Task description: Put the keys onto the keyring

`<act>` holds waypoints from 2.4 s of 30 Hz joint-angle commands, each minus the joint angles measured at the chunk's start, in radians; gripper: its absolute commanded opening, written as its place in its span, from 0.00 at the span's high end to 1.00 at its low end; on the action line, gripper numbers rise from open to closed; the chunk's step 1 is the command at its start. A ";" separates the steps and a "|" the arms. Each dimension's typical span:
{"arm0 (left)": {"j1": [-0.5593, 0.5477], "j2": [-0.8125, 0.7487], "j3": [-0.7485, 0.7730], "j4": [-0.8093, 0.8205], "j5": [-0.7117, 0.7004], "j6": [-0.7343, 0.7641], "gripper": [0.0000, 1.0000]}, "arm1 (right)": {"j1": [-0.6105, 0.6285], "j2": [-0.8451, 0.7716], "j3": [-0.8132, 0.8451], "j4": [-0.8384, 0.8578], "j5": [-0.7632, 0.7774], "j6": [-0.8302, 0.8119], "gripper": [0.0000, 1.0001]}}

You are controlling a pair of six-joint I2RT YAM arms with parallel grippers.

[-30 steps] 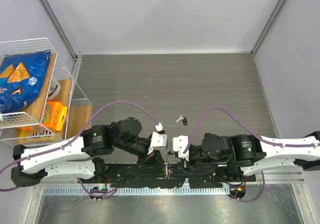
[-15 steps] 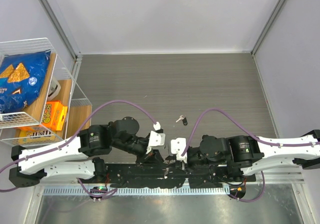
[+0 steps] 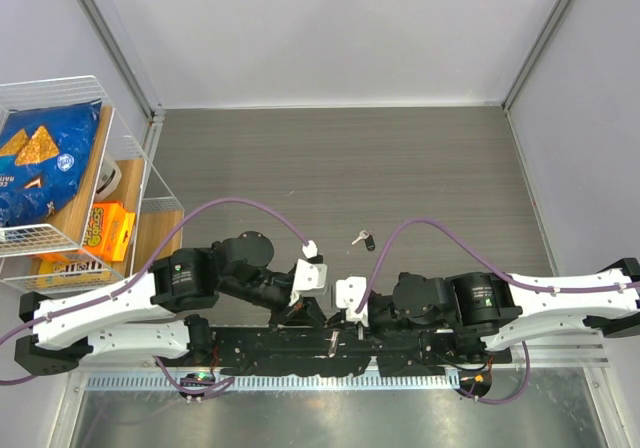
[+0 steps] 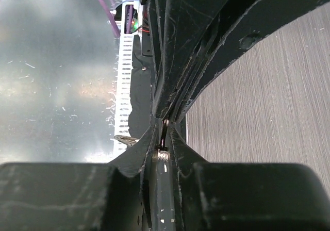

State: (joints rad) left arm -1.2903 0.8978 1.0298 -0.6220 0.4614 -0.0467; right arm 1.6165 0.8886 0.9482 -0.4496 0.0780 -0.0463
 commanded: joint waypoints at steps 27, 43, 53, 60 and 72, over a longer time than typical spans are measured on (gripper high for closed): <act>-0.006 -0.181 -0.029 0.266 -0.205 -0.048 0.57 | 0.019 -0.099 -0.092 0.130 0.126 0.037 0.94; -0.004 -0.257 -0.203 0.533 -0.257 -0.145 0.47 | 0.022 -0.188 -0.104 0.319 0.263 0.143 0.94; -0.004 -0.293 -0.263 0.614 -0.285 -0.171 0.47 | 0.025 -0.221 -0.138 0.443 0.284 0.164 0.94; -0.006 -0.316 -0.287 0.660 -0.273 -0.197 0.46 | 0.026 -0.231 -0.152 0.540 0.318 0.158 0.94; -0.004 -0.292 -0.266 0.659 -0.300 -0.257 0.43 | 0.039 -0.166 -0.147 0.624 0.549 0.141 0.94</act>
State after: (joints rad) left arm -1.2922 0.5900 0.7418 -0.0063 0.2001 -0.2844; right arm 1.6440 0.7029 0.7906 0.0666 0.5213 0.1036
